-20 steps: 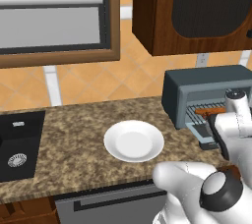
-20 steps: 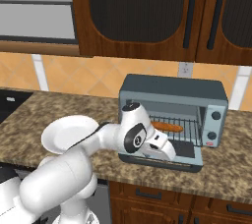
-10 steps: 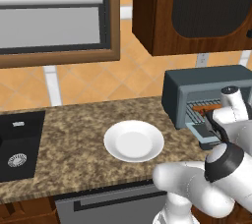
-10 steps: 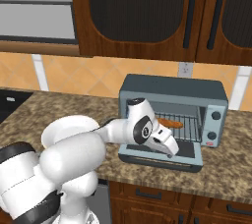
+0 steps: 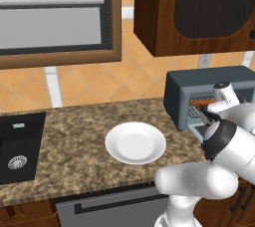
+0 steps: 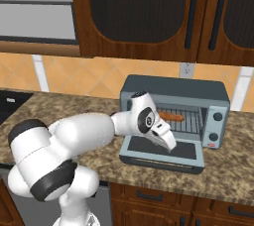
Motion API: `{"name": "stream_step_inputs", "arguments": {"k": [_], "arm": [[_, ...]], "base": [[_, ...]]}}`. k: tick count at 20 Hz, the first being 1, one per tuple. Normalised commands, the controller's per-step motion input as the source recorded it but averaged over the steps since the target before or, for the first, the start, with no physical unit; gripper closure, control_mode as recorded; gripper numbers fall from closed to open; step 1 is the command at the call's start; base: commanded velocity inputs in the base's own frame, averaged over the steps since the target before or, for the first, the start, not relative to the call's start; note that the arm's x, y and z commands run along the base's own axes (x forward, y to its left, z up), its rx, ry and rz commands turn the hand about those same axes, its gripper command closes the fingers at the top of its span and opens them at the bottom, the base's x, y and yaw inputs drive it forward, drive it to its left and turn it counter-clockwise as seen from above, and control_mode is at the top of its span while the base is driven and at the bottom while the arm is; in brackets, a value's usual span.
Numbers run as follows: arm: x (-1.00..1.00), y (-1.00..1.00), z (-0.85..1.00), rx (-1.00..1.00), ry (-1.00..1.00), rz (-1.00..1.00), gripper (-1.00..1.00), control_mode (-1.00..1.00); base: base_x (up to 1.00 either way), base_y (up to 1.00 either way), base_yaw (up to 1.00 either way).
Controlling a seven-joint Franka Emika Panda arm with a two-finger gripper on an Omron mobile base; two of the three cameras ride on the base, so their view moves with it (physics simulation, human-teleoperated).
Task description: Pick up the kebab skewer and baguette bread, and place them inside the toaster oven. Close the toaster oven door and start by setting the timer.
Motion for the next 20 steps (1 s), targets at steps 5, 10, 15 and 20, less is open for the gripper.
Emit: {"name": "stream_step_inputs", "arguments": {"k": [5,10,15,20], "arm": [[0.29,0.00,-0.01,0.00,0.00,-0.15,-1.00,-1.00],[0.00,0.00,0.00,0.03,0.00,-0.11,-1.00,-1.00],[-0.17,0.00,0.07,0.07,0.00,-0.02,-1.00,-1.00],[-0.81,0.02,0.30,0.10,-0.04,0.04,-1.00,-1.00]], "base": [[0.00,0.00,0.00],[0.00,0.00,0.00],[0.00,0.00,0.00],[0.00,0.00,0.00]]}}
